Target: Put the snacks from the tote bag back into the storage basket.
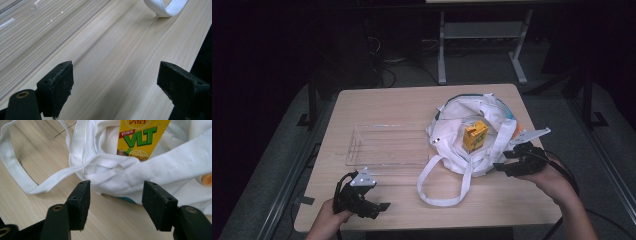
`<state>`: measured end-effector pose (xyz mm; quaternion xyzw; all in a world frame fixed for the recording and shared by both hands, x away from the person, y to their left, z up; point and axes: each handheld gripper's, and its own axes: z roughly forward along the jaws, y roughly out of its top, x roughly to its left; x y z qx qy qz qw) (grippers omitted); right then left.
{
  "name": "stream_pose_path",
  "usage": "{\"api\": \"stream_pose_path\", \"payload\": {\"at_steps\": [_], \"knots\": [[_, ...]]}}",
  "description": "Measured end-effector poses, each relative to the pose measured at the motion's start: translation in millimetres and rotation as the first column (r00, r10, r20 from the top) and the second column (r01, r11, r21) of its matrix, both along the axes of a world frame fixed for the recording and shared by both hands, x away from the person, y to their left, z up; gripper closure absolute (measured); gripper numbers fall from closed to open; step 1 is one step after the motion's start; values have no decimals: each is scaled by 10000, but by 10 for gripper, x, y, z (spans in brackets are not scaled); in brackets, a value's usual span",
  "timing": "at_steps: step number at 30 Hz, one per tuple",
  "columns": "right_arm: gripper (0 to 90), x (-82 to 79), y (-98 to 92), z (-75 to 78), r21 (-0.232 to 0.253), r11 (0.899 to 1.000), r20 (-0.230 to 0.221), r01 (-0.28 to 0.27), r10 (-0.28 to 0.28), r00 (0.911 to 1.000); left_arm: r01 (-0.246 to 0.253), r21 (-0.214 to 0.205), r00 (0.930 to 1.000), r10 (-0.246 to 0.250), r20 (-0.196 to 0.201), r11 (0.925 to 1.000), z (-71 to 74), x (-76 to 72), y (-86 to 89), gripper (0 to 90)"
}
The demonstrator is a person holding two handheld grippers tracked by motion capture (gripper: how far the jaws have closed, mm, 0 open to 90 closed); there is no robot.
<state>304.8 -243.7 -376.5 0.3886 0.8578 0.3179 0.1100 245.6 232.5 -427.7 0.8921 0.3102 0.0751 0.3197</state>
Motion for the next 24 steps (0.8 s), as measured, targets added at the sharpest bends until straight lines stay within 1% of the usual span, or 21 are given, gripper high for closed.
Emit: {"api": "stream_pose_path", "payload": {"at_steps": [2, 9, 18, 21, 22, 24], "knots": [[373, 29, 13, 9, -1, 10000, -40, -59, 59, 10000, 24, 20, 10000, -24, 2, 10000, -1, 1, 2, 133], [362, 156, 94, 65, 77, 9999, 72, -152, 152, 9999, 76, 106, 9999, -75, -90, 9999, -7, 0, -3, 133], [354, 277, 144, 97, 59, 9998, 46, -210, 209, 9998, -32, 34, 10000, 32, -89, 10000, 4, 0, 5, 133], [355, 308, 152, 111, 112, 9998, 39, -181, 181, 9998, -12, 43, 10000, 13, -79, 10000, 5, 1, 3, 133], [355, 355, 161, 126, 252, 9995, -3, -186, 186, 9998, -12, 50, 10000, 12, -52, 10000, 7, 2, 3, 133], [355, 389, 179, 135, 271, 9995, 11, -152, 152, 9999, 4, 35, 10000, -4, -32, 10000, 11, 4, 1, 133]]}}
